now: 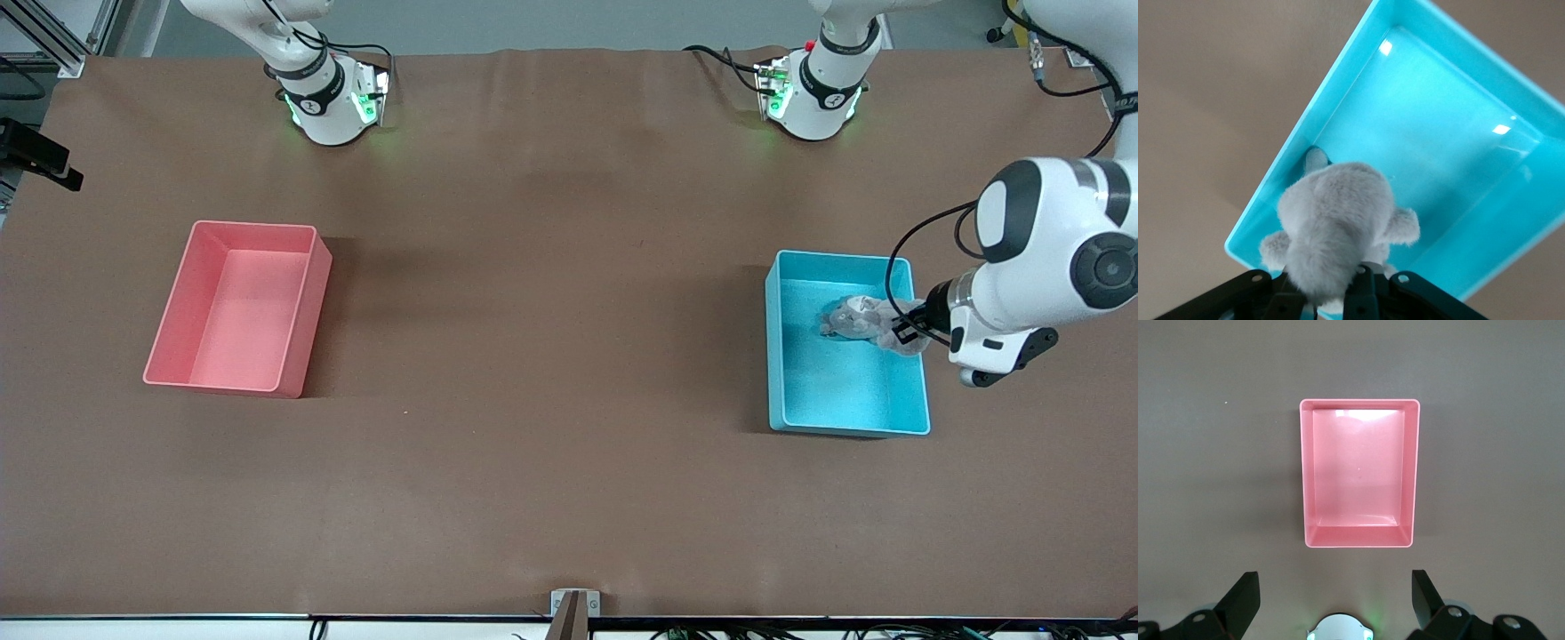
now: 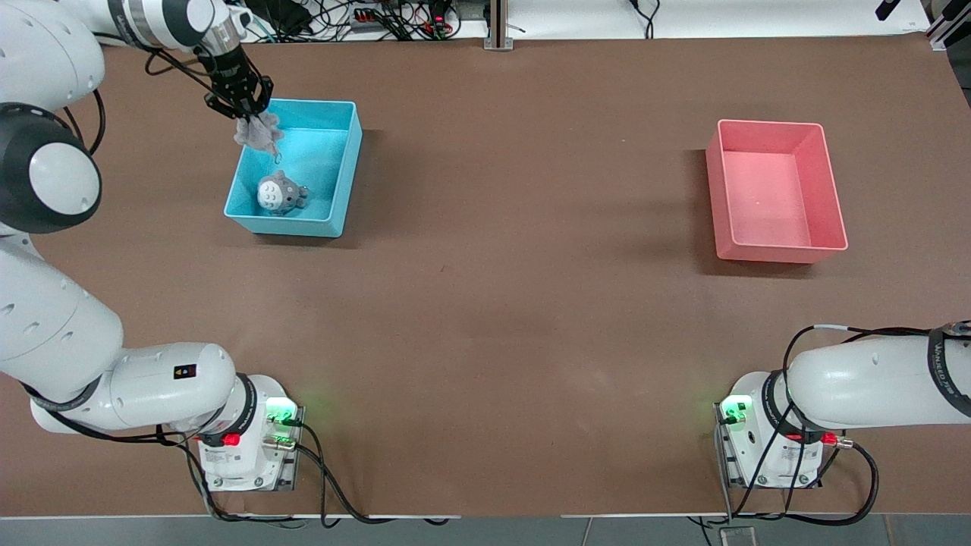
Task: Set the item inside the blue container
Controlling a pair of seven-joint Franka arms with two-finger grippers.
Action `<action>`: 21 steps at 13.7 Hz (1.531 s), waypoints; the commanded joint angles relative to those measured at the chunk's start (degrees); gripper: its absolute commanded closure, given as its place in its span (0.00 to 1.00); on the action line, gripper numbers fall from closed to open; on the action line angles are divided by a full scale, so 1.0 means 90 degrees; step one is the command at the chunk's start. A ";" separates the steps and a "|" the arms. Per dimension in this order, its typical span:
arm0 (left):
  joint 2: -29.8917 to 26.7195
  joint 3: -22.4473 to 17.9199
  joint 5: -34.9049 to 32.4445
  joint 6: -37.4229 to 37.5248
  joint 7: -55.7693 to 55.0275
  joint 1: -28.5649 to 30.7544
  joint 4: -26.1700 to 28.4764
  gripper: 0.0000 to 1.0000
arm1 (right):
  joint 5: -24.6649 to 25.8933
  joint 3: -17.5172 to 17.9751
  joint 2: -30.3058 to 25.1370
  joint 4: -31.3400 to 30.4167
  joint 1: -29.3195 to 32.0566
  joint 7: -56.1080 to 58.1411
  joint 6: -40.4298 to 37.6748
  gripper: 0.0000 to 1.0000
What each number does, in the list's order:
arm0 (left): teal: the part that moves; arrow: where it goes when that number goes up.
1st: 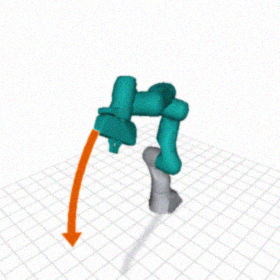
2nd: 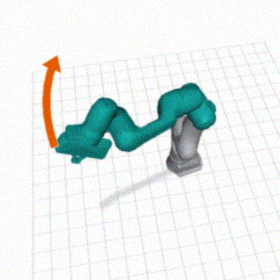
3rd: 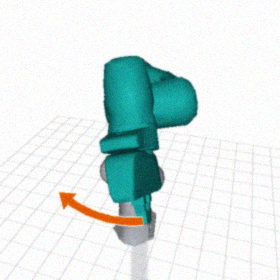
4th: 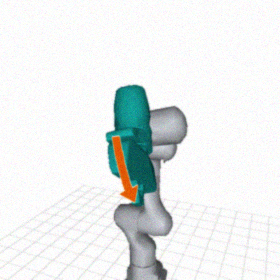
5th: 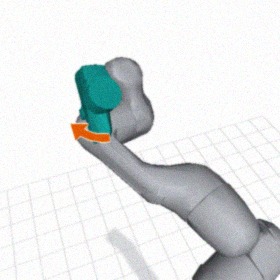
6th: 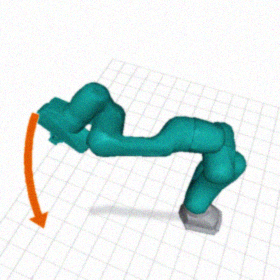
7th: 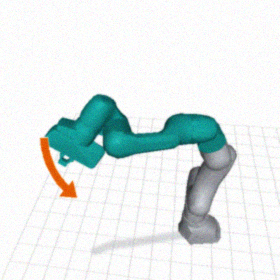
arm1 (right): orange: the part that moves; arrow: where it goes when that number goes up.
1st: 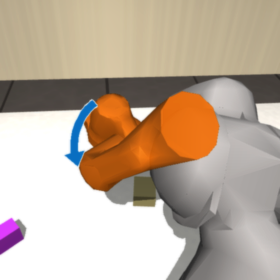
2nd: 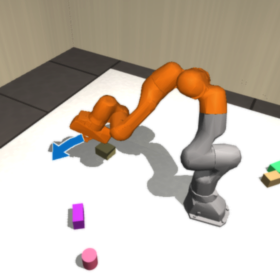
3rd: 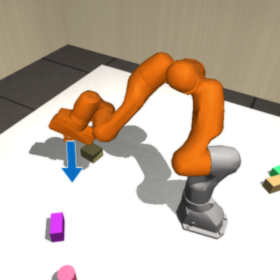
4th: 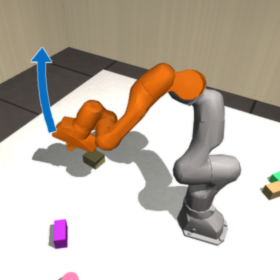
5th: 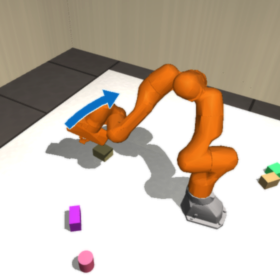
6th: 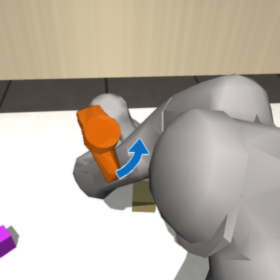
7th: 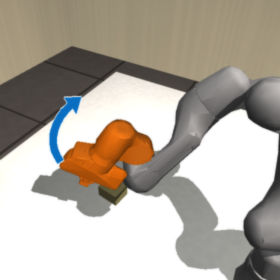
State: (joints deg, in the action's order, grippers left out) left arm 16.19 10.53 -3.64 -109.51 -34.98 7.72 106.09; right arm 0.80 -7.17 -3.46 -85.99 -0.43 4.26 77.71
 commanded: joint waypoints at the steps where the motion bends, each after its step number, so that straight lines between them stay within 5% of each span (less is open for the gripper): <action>1: 0.0290 0.0060 0.0150 -0.0107 -0.0029 -0.0077 -0.0001 0.86 | 0.0038 0.0055 -0.0133 -0.0055 0.0116 0.0230 -0.0147 0.00; 2: 0.0465 0.0060 0.0141 -0.0108 -0.0029 -0.0116 -0.0078 0.61 | 0.0038 0.0055 -0.0124 0.0080 0.0097 0.0181 -0.0196 0.00; 3: 0.0554 0.0060 0.0141 -0.0108 -0.0029 -0.0126 -0.0205 0.20 | 0.0018 0.0064 -0.0124 0.0120 0.0087 0.0171 -0.0371 0.00; 4: 0.0574 0.0070 0.0141 -0.0108 -0.0029 -0.0126 -0.0293 0.00 | -0.0001 0.0074 -0.0133 0.0188 0.0068 0.0161 -0.0498 0.00; 8: 0.0565 0.0070 0.0072 0.0096 0.0029 -0.0136 -0.1141 0.00 | -0.0001 0.0279 -0.0192 0.0335 0.0087 0.0171 -0.0734 0.00; 12: 0.0477 0.0089 0.0062 0.1413 0.0271 -0.0136 -0.2683 0.00 | -0.0011 0.0289 -0.0231 0.0336 0.0097 0.0171 -0.0549 0.00; 21: -0.1357 -0.0008 -0.0075 0.2968 0.2625 0.0195 -0.2668 0.00 | -0.0255 0.0231 -0.0241 0.0336 0.0184 -0.0044 -0.0382 0.00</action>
State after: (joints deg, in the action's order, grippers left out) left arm 6.85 10.47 -3.96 -84.19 -15.44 7.82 79.80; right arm -0.17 -5.35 -4.52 -82.19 0.36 4.73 73.87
